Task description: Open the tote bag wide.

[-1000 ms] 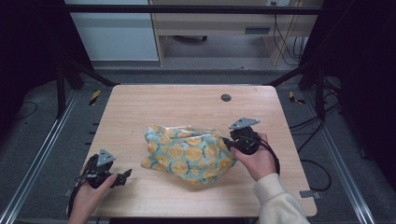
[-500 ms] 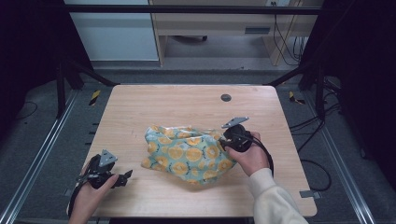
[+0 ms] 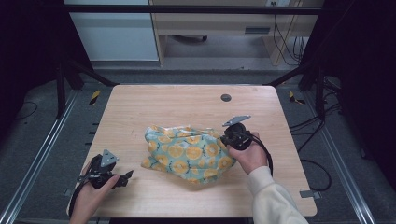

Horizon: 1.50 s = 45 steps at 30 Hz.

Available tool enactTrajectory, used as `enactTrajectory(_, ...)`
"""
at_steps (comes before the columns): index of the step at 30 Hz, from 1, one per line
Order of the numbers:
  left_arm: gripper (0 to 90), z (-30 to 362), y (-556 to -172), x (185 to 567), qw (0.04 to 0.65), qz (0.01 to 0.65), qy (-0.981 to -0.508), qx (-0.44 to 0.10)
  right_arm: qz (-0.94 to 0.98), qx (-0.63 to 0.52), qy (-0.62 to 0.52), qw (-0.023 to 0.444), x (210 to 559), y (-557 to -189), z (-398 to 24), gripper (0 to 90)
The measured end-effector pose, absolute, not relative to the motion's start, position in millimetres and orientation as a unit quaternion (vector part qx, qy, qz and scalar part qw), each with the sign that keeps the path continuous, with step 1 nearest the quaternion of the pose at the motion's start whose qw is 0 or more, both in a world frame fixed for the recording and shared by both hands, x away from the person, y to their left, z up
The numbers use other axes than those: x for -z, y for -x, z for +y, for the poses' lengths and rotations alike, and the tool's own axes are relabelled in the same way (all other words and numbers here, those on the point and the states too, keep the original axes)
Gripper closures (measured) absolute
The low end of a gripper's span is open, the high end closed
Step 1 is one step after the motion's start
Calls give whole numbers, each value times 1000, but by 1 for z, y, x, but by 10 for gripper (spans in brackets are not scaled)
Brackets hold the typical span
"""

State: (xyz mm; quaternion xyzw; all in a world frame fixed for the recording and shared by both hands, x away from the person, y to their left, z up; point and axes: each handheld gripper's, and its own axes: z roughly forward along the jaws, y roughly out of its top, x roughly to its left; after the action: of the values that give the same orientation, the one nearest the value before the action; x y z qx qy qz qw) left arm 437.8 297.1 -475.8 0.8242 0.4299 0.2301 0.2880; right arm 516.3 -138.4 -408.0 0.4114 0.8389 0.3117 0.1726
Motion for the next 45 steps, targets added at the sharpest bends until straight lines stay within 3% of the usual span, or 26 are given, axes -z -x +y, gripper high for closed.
enactTrajectory(2, 87, 297, -438, 476, 287, 429, -825, -231, 826, -342, -422, 154, 403, -514, -138, 889)
enactTrajectory(13, 89, 295, -438, 476, 283, 426, -827, -232, 811, -412, -376, 178, 370, -488, -129, 893)
enactTrajectory(24, 89, 294, -438, 477, 279, 423, -830, -233, 795, -475, -342, 161, 344, -465, -122, 893)
enactTrajectory(45, 84, 294, -437, 476, 277, 425, -828, -238, 812, -504, -275, 100, 350, -420, -111, 891)
